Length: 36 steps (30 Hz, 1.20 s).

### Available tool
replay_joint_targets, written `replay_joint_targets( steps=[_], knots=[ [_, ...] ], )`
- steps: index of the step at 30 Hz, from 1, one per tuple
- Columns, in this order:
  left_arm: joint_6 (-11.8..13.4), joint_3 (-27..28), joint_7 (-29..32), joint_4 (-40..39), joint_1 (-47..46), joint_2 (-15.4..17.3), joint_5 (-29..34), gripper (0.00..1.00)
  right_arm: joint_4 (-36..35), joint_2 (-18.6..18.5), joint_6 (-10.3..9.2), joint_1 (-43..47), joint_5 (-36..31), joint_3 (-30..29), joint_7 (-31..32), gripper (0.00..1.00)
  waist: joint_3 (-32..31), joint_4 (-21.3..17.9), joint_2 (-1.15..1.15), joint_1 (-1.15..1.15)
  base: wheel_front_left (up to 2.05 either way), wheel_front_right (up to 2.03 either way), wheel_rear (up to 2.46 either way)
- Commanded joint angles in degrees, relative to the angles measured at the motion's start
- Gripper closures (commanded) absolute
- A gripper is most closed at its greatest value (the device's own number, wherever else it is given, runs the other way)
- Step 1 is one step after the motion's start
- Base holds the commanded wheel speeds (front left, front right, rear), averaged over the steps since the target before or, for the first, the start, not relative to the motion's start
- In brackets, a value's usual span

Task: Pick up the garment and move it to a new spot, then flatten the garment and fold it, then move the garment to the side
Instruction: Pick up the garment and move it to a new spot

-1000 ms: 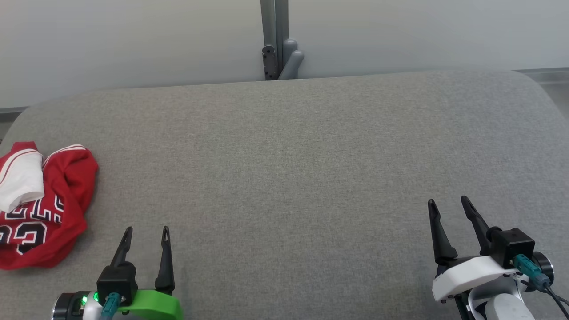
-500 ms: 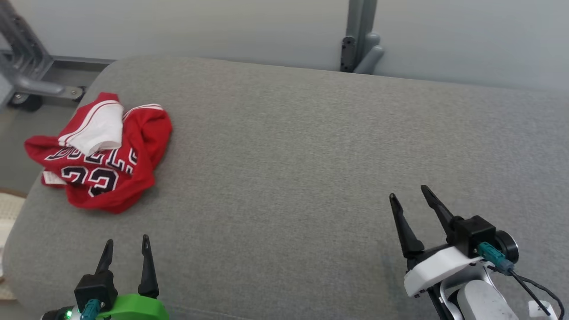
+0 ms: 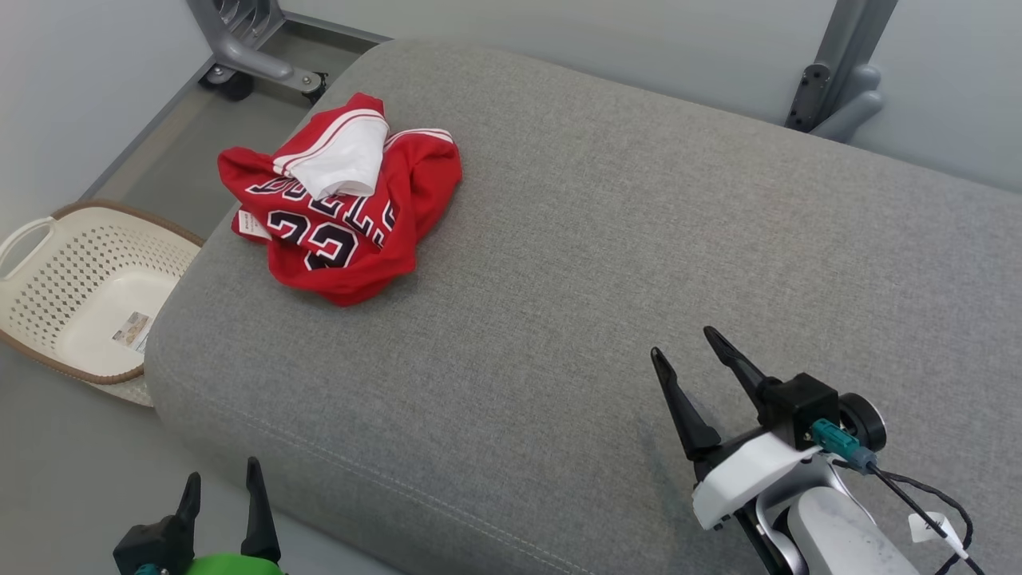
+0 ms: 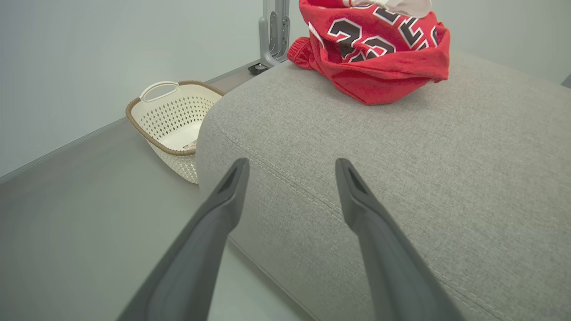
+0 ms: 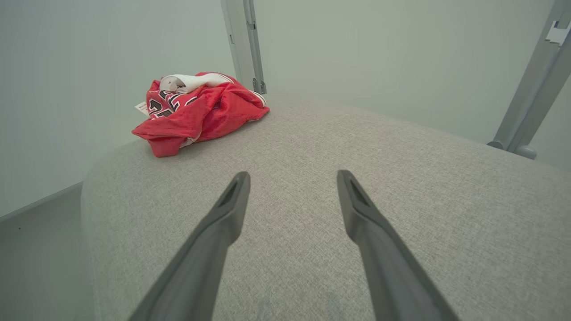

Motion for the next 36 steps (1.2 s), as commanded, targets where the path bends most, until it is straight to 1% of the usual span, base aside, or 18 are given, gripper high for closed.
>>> replay_joint_targets(
  steps=[1,5,9,10,13,14,20,24,27,31,36],
  knots=[
    [-0.5,-0.4,0.0,0.8,-0.7,-0.1,-0.6,0.0,0.3,-1.1,-0.04,-0.9,0.3,0.1,-0.2,0.0,2.5,0.7,0.0,0.0,0.0,0.0,0.0],
    [-1.4,-0.9,0.0,2.4,-4.3,-0.1,-2.2,0.0,0.0,-2.4,-0.04,-1.9,-0.2,-0.1,-0.2,0.0,5.3,-1.5,0.0,0.0,0.0,0.0,0.0],
    [-3.1,0.1,0.0,5.3,-11.4,0.0,-0.5,0.0,-1.3,-4.3,-0.04,-3.0,-0.8,-0.6,-0.2,0.0,9.6,-4.6,0.0,0.0,0.0,0.0,0.0],
    [-3.5,0.5,0.0,6.2,-13.5,0.4,-0.1,0.0,-1.6,-4.8,-0.04,-3.4,-0.8,-0.8,-0.2,0.0,10.4,-5.2,0.0,0.0,0.0,0.0,0.0],
    [-4.1,2.0,0.0,8.7,-19.5,2.4,1.0,0.0,-2.2,-5.5,-0.04,-4.2,-0.9,-0.6,-0.2,0.0,12.6,-7.4,0.0,0.0,0.0,0.0,0.0],
    [-4.5,3.0,0.0,9.8,-23.4,4.3,1.5,0.0,-2.6,-5.8,-0.04,-4.8,-0.9,-0.7,-0.2,0.0,13.9,-9.0,0.0,0.0,0.0,0.0,0.0],
    [-5.0,4.6,0.0,15.8,-32.8,9.8,0.8,0.0,-2.8,-6.5,-0.04,-5.4,-0.5,-1.9,-0.2,0.0,17.1,-13.0,0.0,0.0,0.0,0.0,0.0],
    [-5.0,4.7,0.0,21.2,-37.1,12.1,0.4,0.0,-2.9,-6.7,-0.04,-4.9,-0.2,-3.3,-0.2,0.0,18.5,-14.6,0.0,0.0,0.0,0.0,0.0],
    [-4.9,5.7,0.0,26.2,-39.8,12.7,-1.0,0.0,-2.9,-7.0,-0.04,-4.7,-0.3,-3.7,-0.2,0.0,19.2,-15.3,0.0,0.0,0.0,0.0,0.0],
    [-4.9,6.8,0.0,31.9,-42.3,13.0,-2.9,0.0,-3.4,-7.3,-0.04,-4.9,-0.2,-3.8,-0.2,0.0,19.9,-15.8,0.0,0.0,0.0,0.0,0.0],
    [-4.9,7.7,0.0,34.6,-43.6,12.5,-3.6,0.0,-3.5,-7.6,-0.04,-5.4,-0.6,-4.0,-0.2,0.0,20.7,-15.8,0.0,0.0,0.0,0.0,0.0]
  ],
)
